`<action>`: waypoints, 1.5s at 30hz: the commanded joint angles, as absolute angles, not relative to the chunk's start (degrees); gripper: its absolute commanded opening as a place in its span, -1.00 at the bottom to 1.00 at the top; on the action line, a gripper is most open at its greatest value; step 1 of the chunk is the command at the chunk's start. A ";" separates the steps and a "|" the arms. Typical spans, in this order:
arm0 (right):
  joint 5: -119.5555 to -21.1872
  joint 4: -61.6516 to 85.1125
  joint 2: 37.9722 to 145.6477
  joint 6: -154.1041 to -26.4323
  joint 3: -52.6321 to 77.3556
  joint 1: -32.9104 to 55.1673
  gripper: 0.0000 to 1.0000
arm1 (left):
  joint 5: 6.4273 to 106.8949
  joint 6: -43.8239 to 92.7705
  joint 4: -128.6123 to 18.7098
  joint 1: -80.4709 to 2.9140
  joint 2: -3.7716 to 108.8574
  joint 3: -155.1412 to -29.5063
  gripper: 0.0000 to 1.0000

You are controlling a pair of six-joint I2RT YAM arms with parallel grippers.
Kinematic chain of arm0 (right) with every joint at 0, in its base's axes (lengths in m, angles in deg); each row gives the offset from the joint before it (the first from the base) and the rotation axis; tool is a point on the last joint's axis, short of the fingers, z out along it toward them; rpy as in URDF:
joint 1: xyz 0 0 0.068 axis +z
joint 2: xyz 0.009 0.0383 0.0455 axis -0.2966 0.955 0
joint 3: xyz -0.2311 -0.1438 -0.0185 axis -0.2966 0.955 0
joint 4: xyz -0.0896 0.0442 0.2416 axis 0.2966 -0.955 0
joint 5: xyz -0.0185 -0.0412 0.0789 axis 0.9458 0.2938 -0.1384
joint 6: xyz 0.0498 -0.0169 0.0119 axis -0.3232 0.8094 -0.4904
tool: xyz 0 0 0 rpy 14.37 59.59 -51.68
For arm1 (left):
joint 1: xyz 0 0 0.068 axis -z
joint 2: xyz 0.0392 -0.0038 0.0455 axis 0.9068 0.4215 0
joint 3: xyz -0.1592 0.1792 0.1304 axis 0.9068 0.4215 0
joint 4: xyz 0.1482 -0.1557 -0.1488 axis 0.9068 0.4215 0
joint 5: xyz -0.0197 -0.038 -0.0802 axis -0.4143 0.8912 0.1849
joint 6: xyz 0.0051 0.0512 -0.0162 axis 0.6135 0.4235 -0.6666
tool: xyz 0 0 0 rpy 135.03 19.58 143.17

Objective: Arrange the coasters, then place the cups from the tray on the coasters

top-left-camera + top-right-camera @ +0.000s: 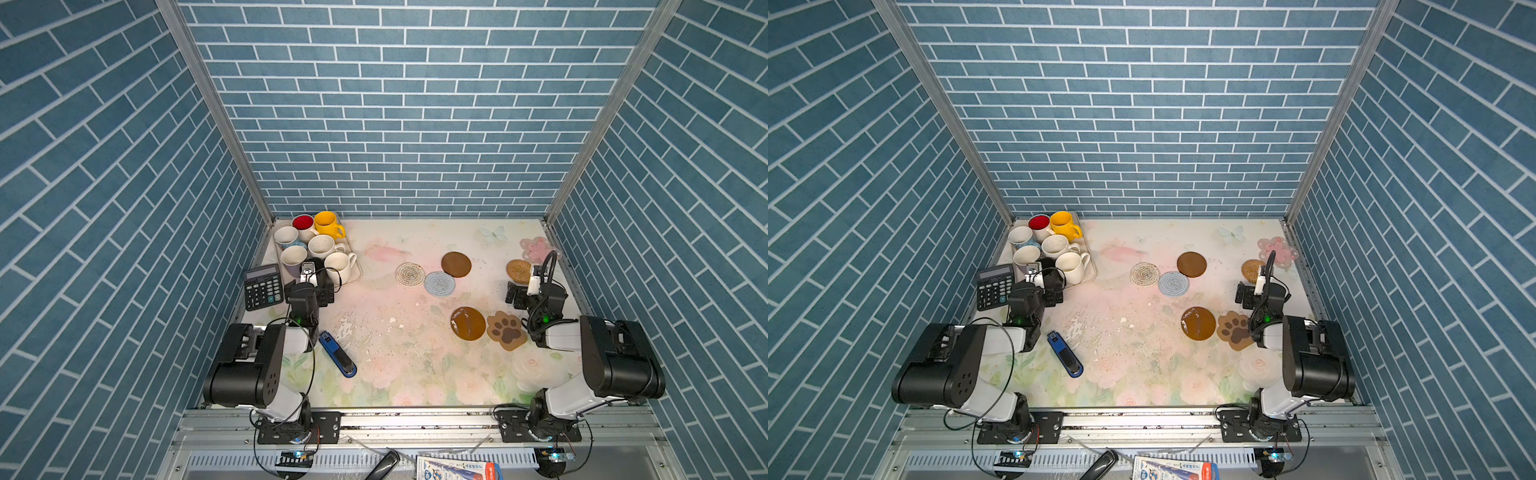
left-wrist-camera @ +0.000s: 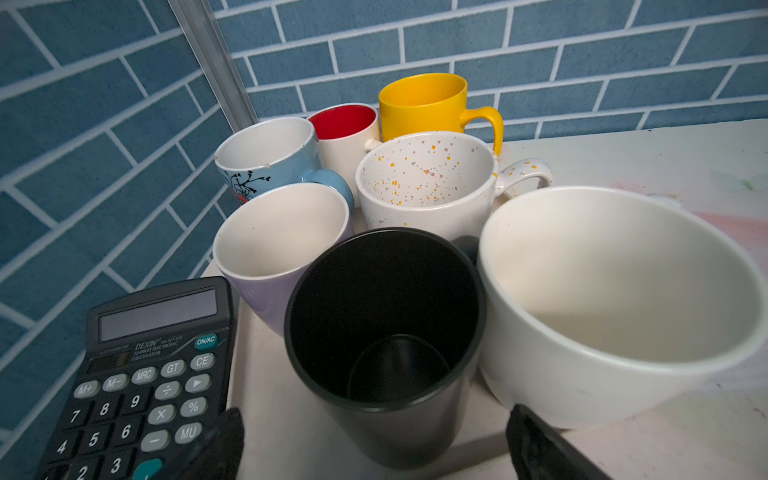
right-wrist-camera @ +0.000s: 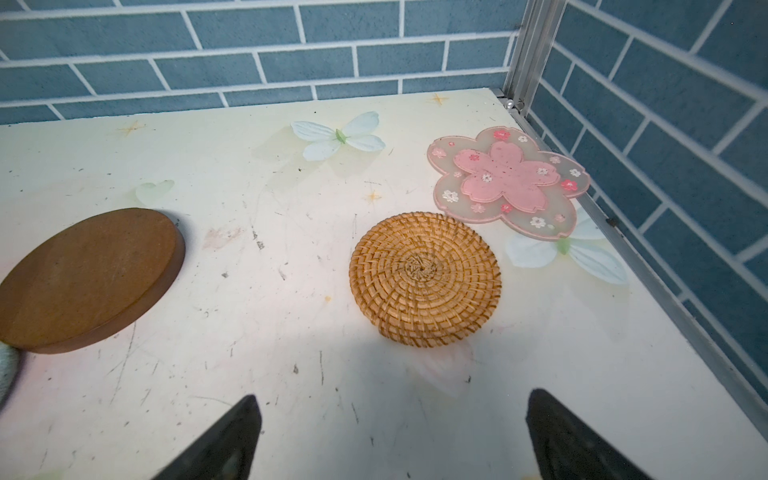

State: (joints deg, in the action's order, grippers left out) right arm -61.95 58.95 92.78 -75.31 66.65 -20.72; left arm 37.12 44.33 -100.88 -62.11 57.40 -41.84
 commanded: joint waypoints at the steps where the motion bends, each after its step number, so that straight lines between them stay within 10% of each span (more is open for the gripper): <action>1: -59.70 61.93 91.63 -74.07 67.53 -18.97 0.98 | 38.46 44.35 -97.06 -62.27 56.37 -43.60 0.99; 6: -48.77 65.03 86.05 -74.20 71.54 -16.03 0.95 | 36.80 44.75 -86.66 -61.68 47.99 -45.77 0.99; 12: -41.97 27.22 70.38 -79.28 59.46 -15.68 0.92 | 34.94 41.88 -68.03 -61.68 36.41 -51.75 0.99; 27: -57.49 -14.27 50.31 -92.21 44.01 -15.58 0.78 | 31.97 38.53 -36.86 -43.87 19.42 -67.13 0.99; 41: -68.63 -17.14 56.60 -96.21 44.45 -10.75 0.65 | 26.72 31.88 -36.41 -22.88 38.56 -75.74 0.99; 45: -67.64 -15.07 61.23 -95.69 43.72 -9.03 0.66 | 27.76 29.42 -36.52 -22.61 47.74 -81.28 0.67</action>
